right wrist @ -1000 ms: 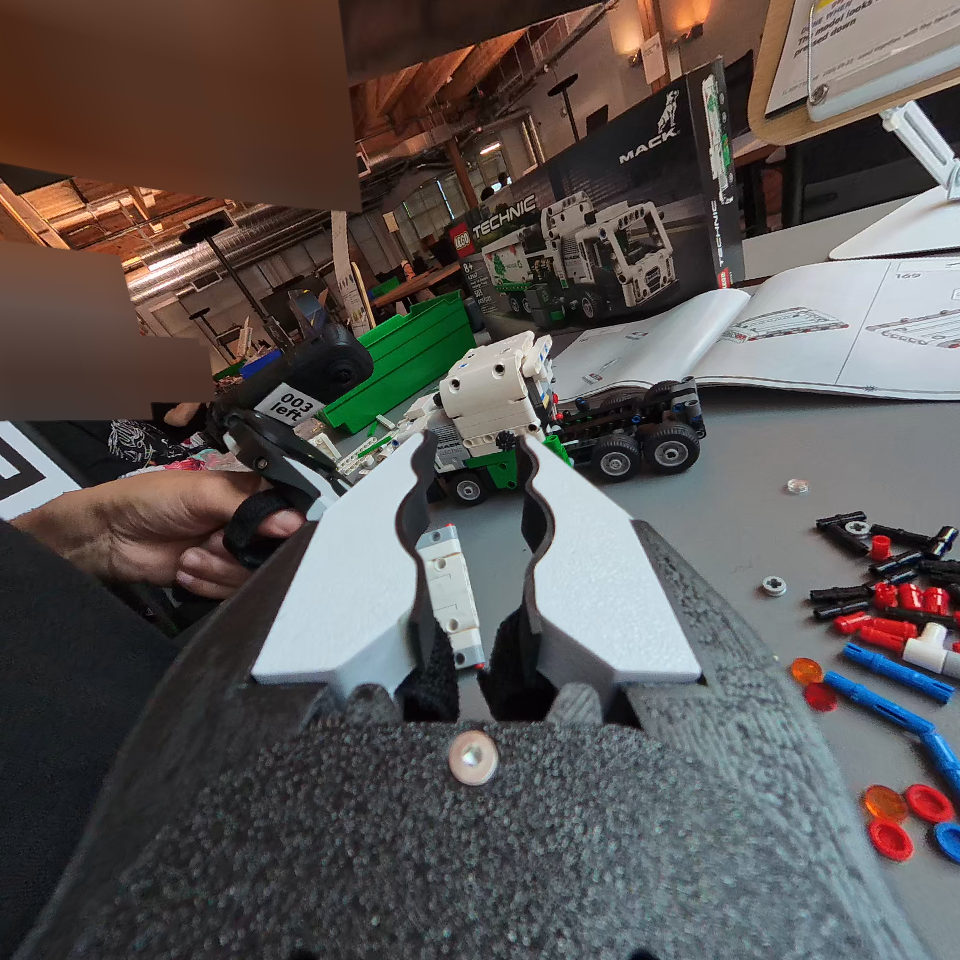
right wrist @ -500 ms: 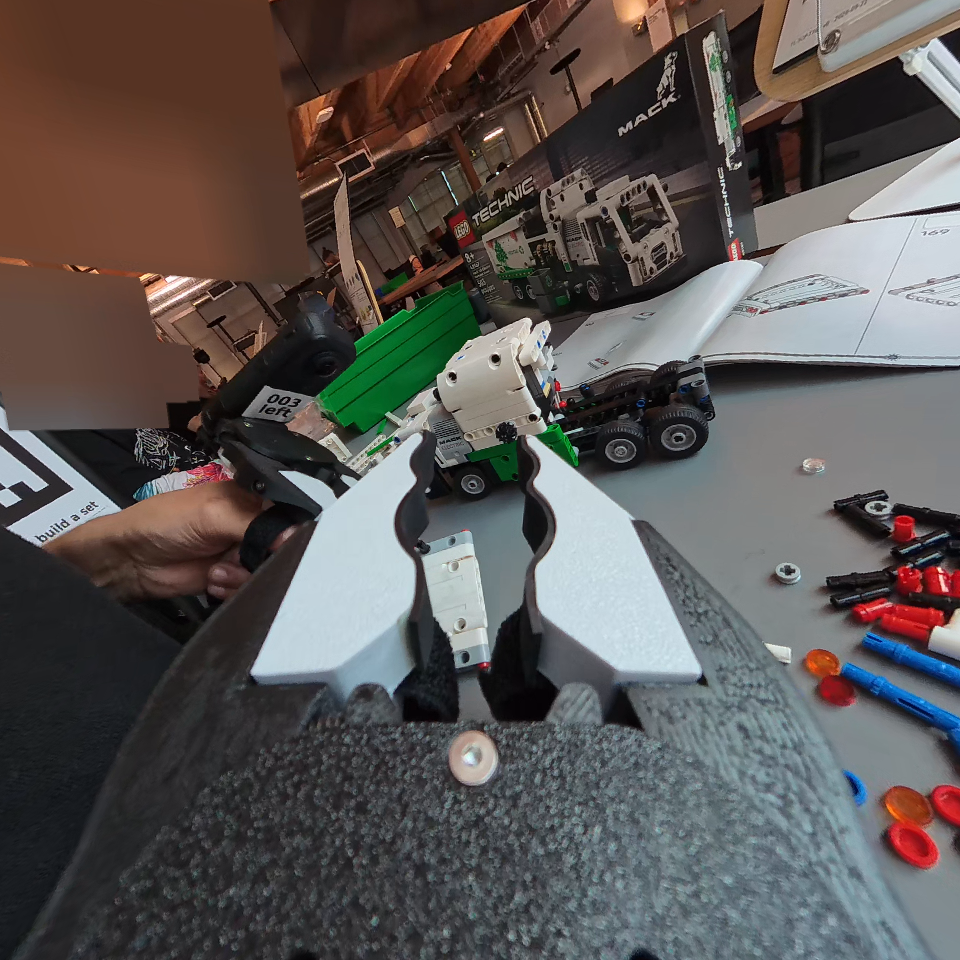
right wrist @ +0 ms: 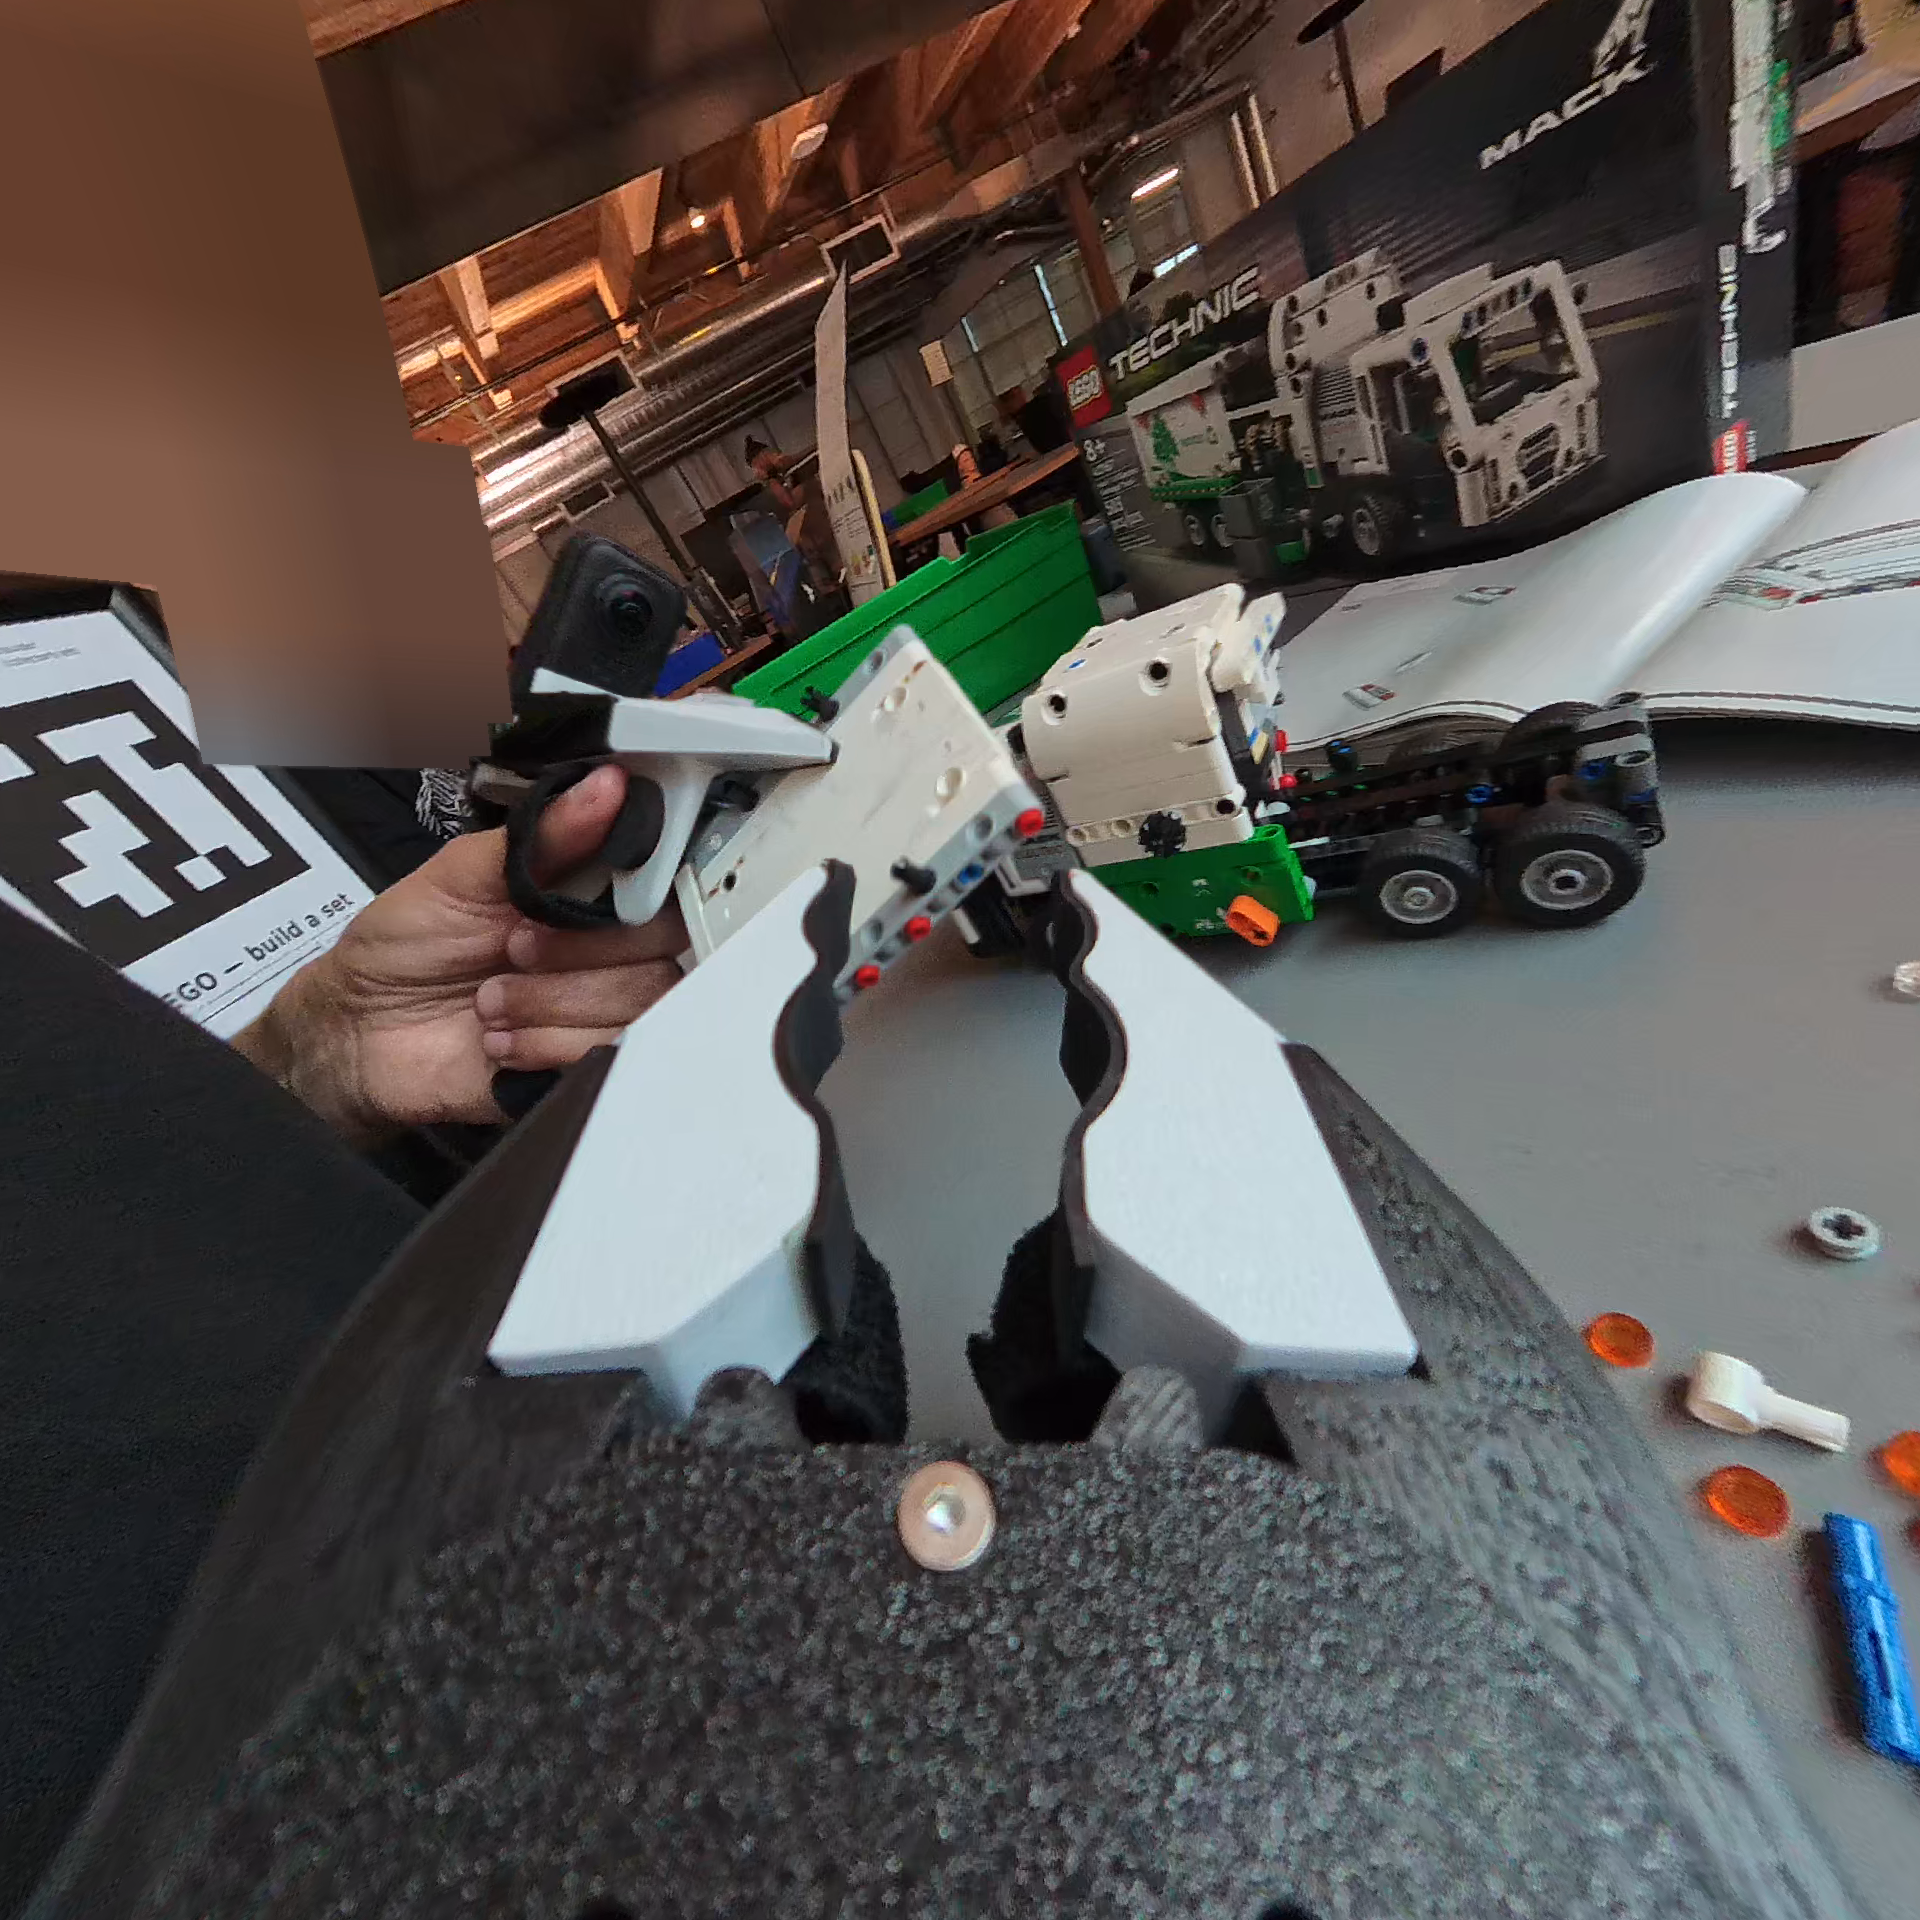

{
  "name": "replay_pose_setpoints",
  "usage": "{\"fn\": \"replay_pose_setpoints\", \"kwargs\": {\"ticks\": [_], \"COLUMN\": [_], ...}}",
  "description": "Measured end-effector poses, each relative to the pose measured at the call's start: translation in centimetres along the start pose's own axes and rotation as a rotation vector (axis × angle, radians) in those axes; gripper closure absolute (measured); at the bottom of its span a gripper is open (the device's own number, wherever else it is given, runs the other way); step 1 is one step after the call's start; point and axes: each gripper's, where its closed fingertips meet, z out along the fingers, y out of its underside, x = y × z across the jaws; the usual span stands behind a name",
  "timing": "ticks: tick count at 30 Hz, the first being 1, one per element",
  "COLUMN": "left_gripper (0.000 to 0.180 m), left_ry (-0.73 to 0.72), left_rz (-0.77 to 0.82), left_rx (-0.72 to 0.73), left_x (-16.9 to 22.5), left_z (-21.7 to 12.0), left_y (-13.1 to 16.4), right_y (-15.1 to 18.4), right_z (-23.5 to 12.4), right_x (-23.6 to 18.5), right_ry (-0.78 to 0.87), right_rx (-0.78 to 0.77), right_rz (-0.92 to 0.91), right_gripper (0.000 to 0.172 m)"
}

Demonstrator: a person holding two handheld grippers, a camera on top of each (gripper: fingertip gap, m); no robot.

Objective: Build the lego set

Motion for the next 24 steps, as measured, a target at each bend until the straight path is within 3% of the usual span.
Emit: {"fn": "replay_pose_setpoints", "kwargs": {"ticks": [4, 7, 9, 12, 16, 21, 24], "left_gripper": [0.174, 0.175, 0.175, 0.175, 0.175, 0.175, 0.165], "left_ry": [0.137, 0.214, 0.225, 0.255, 0.283, 0.337, 0.281], "left_rz": [-0.207, -0.222, -0.174, -0.058, 0.063, 0.16, 0.305], "left_rx": [0.133, 0.097, -0.001, -0.318, -0.644, -0.79, -0.739], "left_x": [0.4, 1.2, 1.5, 2.1, 2.3, 3.3, 2.8], "left_z": [-1.5, -2.0, -2.4, -3.0, -3.7, -3.6, -2.9], "left_y": [-1.6, -1.2, -0.4, 3.1, 7.0, 8.7, 7.7], "right_y": [1.9, 2.0, 1.3, 0.9, 4.2, 7.1, 7.2], "right_z": [1.0, 1.4, 0.3, -1.5, -1.5, -1.2, -0.9], "right_x": [-2.8, -5.1, -4.9, -5.8, -6.9, -9.1, -8.6], "right_ry": [-0.141, -0.239, -0.258, -0.386, -0.445, -0.529, -0.461], "right_rx": [-0.129, -0.144, -0.168, -0.281, -0.541, -0.687, -0.629], "right_rz": [0.072, 0.083, 0.057, 0.129, 0.133, 0.177, 0.231], "right_gripper": [0.135, 0.133, 0.138, 0.128, 0.127, 0.162, 0.166]}}
